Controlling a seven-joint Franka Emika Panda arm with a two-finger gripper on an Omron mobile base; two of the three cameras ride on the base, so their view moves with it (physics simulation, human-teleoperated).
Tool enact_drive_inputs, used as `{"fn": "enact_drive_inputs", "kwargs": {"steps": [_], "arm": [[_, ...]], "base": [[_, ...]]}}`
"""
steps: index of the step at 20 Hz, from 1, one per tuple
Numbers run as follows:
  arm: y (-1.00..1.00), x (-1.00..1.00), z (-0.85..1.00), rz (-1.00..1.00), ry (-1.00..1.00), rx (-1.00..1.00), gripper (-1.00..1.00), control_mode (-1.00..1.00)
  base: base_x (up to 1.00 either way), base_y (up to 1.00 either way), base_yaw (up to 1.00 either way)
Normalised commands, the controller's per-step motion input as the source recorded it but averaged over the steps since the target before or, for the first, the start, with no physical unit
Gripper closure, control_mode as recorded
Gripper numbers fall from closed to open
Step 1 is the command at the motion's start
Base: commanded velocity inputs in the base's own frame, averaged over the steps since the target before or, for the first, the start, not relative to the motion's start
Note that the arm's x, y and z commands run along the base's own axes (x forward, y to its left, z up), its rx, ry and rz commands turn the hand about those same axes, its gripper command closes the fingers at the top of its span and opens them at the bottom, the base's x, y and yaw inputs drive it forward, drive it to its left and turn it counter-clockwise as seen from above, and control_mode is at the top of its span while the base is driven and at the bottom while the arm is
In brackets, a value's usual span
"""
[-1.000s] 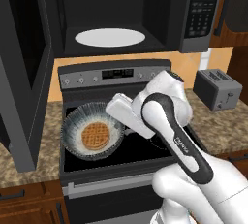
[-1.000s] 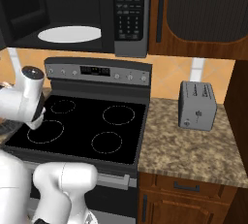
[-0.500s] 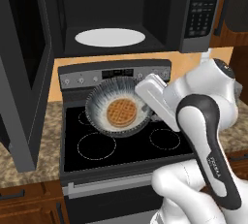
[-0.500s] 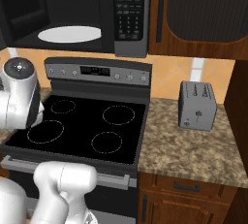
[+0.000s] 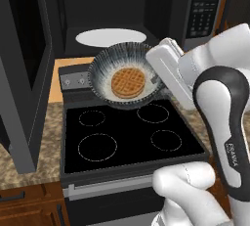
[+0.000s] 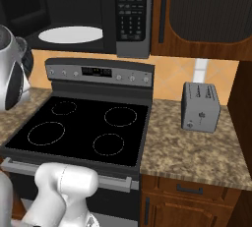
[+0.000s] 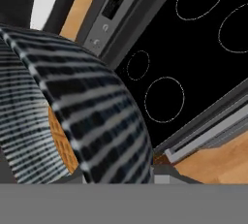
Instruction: Open the microwave, place the bowl with waffle inside the microwave, then close the microwave door and turn it on.
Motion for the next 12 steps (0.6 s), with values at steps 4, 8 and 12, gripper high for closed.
{"fn": "enact_drive_inputs", "kwargs": {"steps": [4, 8, 12], "arm": [[-0.17, 0.09, 0.79, -0.19, -0.17, 0.04, 1.00, -1.00], [-0.15, 0.60, 0.63, -0.30, 0.00, 0.00, 1.00, -1.00], [-0.13, 0.68, 0.34, -0.32, 0.02, 0.00, 1.00, -1.00]], "base": [[0.00, 0.00, 0.00], [0.00, 0.00, 0.00], [0.00, 0.00, 0.00]]}}
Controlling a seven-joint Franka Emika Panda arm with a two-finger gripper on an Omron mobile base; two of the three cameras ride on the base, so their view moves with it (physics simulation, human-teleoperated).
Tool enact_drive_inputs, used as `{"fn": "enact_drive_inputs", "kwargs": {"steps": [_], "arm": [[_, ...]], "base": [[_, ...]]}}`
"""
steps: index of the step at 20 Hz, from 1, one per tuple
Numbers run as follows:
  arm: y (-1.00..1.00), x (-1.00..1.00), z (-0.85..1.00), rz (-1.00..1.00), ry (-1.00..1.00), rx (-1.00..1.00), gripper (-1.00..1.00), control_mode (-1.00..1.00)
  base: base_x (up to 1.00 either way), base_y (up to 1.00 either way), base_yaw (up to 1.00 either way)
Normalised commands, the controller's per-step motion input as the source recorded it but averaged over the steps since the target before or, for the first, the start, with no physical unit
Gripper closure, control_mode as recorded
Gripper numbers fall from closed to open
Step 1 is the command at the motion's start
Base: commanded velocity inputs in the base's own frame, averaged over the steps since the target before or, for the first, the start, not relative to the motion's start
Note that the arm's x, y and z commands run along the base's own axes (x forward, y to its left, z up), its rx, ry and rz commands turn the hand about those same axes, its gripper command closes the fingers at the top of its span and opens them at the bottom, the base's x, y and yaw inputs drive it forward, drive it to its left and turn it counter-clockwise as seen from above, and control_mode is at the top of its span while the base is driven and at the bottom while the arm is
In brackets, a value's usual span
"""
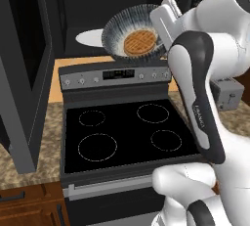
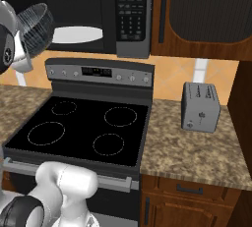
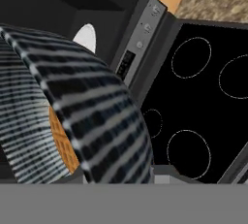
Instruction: Open the microwave, place the bowl with waffle inside the microwave, then close the microwave door and turn it on.
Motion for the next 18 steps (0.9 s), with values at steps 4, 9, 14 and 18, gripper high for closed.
{"fn": "enact_drive_inputs", "kwargs": {"steps": [4, 9, 14, 18], "arm": [[-0.10, 0.59, 0.07, -0.24, 0.01, 0.00, 1.00, -1.00], [-0.01, 0.74, 0.00, -0.11, 0.11, 0.01, 1.00, -1.00], [0.00, 0.81, 0.00, -0.02, -0.01, 0.06, 1.00, -1.00], [0.00, 0.71, 0.00, 0.00, -0.10, 0.09, 1.00, -1.00]], "base": [[0.00, 0.00, 0.00], [0.00, 0.00, 0.00], [0.00, 0.00, 0.00], [0.00, 0.00, 0.00]]}}
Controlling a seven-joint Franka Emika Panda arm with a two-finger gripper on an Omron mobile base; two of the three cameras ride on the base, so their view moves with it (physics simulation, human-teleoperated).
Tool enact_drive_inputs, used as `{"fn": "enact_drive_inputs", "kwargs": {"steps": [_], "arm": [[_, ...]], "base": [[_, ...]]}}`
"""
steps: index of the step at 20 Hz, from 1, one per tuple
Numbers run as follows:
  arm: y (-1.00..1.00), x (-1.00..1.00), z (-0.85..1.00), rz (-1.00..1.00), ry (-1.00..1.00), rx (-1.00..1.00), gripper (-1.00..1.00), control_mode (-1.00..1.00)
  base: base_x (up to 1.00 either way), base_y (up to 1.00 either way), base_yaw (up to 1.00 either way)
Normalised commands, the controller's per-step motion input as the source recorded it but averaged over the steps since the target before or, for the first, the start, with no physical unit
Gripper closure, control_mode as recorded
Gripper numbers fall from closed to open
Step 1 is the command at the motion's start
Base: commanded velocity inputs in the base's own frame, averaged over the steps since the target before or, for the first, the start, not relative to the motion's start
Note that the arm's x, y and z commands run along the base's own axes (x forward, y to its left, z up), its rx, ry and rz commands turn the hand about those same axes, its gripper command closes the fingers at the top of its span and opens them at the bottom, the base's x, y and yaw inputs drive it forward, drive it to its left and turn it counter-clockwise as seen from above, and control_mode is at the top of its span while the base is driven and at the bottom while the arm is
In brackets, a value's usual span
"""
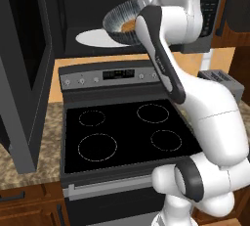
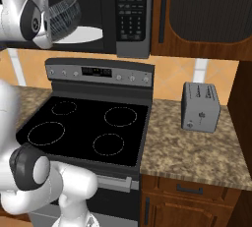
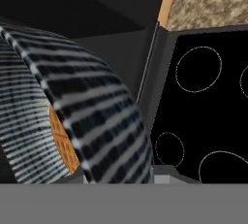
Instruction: Open the microwave, place the bowl with waffle inside the microwave, then close the microwave door and turn it on.
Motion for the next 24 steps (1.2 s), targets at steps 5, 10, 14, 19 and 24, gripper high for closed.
{"fn": "enact_drive_inputs", "kwargs": {"steps": [5, 10, 14, 19, 24], "arm": [[0.00, 0.50, 0.00, 0.00, -0.07, 0.06, 1.00, -1.00], [0.00, 0.42, 0.00, 0.00, 0.08, 0.01, 1.00, -1.00], [0.03, 0.05, -0.02, 0.03, 0.05, 0.00, 1.00, -1.00], [0.08, 0.06, 0.00, 0.06, 0.00, 0.00, 1.00, -1.00], [0.03, 0.17, -0.12, 0.03, 0.00, 0.00, 1.00, -1.00]], "base": [[0.00, 0.00, 0.00], [0.00, 0.00, 0.00], [0.00, 0.00, 0.00], [0.00, 0.00, 0.00], [0.00, 0.00, 0.00]]}}
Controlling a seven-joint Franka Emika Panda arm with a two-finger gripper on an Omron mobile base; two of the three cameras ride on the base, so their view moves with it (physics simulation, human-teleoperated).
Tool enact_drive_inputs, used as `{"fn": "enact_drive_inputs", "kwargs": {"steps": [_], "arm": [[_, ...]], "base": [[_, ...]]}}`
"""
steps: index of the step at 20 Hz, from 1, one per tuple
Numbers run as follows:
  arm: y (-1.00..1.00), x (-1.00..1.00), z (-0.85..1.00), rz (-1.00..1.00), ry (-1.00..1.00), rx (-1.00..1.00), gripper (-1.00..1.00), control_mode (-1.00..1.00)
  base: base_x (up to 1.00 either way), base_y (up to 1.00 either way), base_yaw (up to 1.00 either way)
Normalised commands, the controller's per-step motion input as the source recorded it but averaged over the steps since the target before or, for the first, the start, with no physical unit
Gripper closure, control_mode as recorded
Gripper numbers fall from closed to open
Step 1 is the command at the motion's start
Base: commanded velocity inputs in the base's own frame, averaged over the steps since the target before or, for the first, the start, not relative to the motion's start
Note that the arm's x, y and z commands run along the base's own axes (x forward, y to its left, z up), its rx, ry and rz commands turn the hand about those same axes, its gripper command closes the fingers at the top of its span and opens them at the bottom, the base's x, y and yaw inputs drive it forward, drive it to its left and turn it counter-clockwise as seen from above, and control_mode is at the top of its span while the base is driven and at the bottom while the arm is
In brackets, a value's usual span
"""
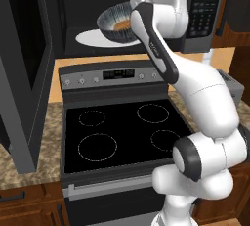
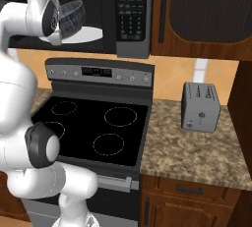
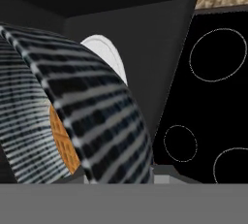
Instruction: Open the microwave, place the bowl with waffle inside the microwave, then close the microwave door and turn it on.
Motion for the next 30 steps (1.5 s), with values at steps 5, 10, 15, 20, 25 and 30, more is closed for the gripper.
{"fn": "enact_drive_inputs", "kwargs": {"steps": [5, 10, 15, 20, 25, 30], "arm": [[0.07, 0.26, -0.22, 0.03, 0.00, -0.01, 1.00, -1.00], [0.18, 0.35, -0.05, 0.04, 0.00, -0.01, 1.00, -1.00], [0.11, 0.50, 0.00, 0.02, 0.00, -0.03, 1.00, -1.00], [0.06, 0.38, 0.00, 0.02, 0.00, -0.02, 1.00, -1.00], [0.03, 0.00, 0.00, 0.00, 0.00, 0.00, -1.00, -1.00], [0.00, 0.00, 0.04, 0.00, 0.00, 0.00, -1.00, -1.00]], "base": [[0.00, 0.00, 0.00], [0.00, 0.00, 0.00], [0.00, 0.00, 0.00], [0.00, 0.00, 0.00], [0.00, 0.00, 0.00], [0.00, 0.00, 0.00]]}}
